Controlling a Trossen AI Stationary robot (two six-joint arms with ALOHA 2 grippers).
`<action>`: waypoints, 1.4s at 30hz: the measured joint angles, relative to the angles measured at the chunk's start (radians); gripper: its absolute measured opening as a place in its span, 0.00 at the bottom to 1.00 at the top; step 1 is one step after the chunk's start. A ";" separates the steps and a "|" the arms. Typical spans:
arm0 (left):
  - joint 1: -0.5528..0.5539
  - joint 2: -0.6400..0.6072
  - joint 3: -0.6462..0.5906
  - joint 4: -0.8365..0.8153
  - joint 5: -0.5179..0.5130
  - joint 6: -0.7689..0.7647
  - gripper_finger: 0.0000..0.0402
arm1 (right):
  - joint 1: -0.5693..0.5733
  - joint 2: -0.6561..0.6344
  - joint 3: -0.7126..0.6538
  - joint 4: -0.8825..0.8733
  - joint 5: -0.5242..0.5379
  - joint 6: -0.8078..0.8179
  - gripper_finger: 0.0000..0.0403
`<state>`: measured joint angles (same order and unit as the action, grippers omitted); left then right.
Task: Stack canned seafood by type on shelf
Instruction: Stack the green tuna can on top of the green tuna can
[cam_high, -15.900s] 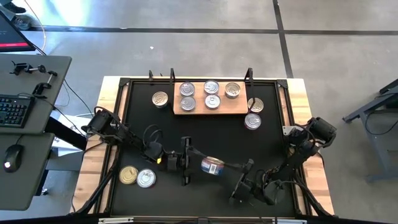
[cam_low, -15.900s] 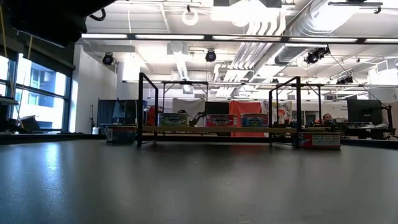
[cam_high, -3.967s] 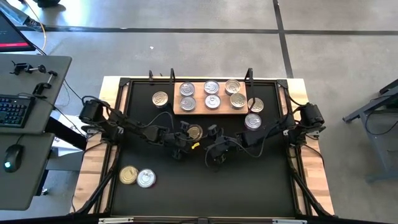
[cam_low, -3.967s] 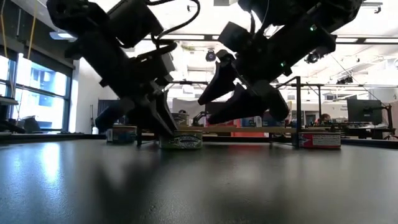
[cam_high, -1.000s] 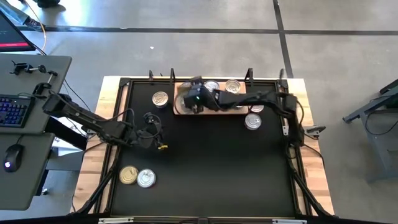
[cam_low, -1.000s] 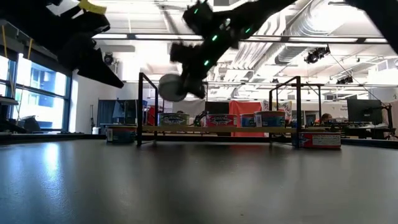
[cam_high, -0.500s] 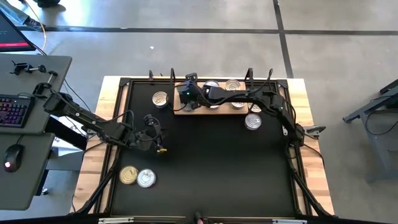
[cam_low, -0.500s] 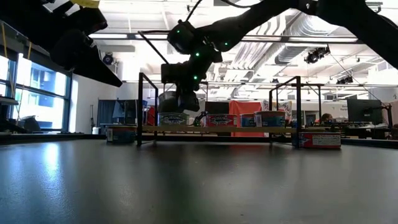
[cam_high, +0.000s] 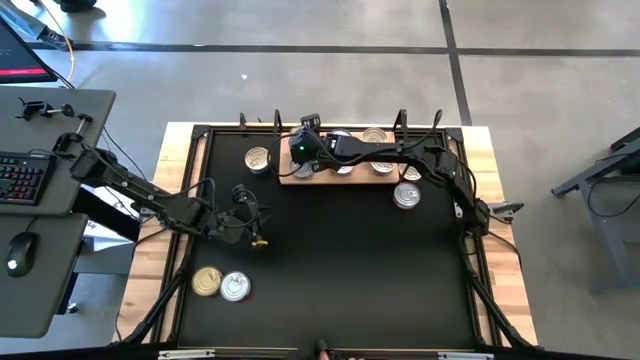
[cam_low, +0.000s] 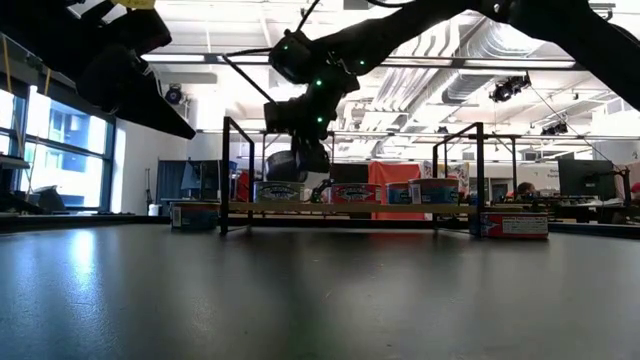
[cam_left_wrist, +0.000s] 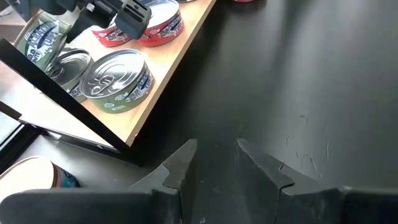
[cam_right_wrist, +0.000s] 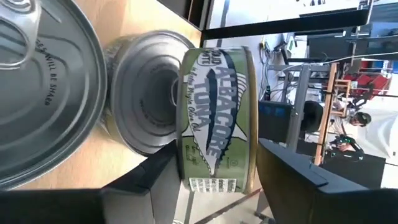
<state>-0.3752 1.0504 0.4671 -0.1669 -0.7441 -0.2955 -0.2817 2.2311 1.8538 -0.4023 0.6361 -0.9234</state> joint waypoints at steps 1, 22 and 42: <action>0.000 0.000 0.000 0.000 0.000 0.000 0.24 | 0.000 0.000 0.000 -0.001 -0.008 0.002 0.47; 0.000 0.000 0.000 0.000 0.000 0.000 0.24 | 0.037 0.000 0.000 -0.046 0.037 -0.081 0.63; -0.080 0.000 0.000 -0.075 -0.042 -0.120 0.24 | 0.148 -0.398 -0.370 -0.300 -0.766 0.487 0.40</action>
<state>-0.4547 1.0508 0.4671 -0.2416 -0.7857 -0.4152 -0.1340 1.8335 1.4834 -0.7025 -0.1300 -0.4363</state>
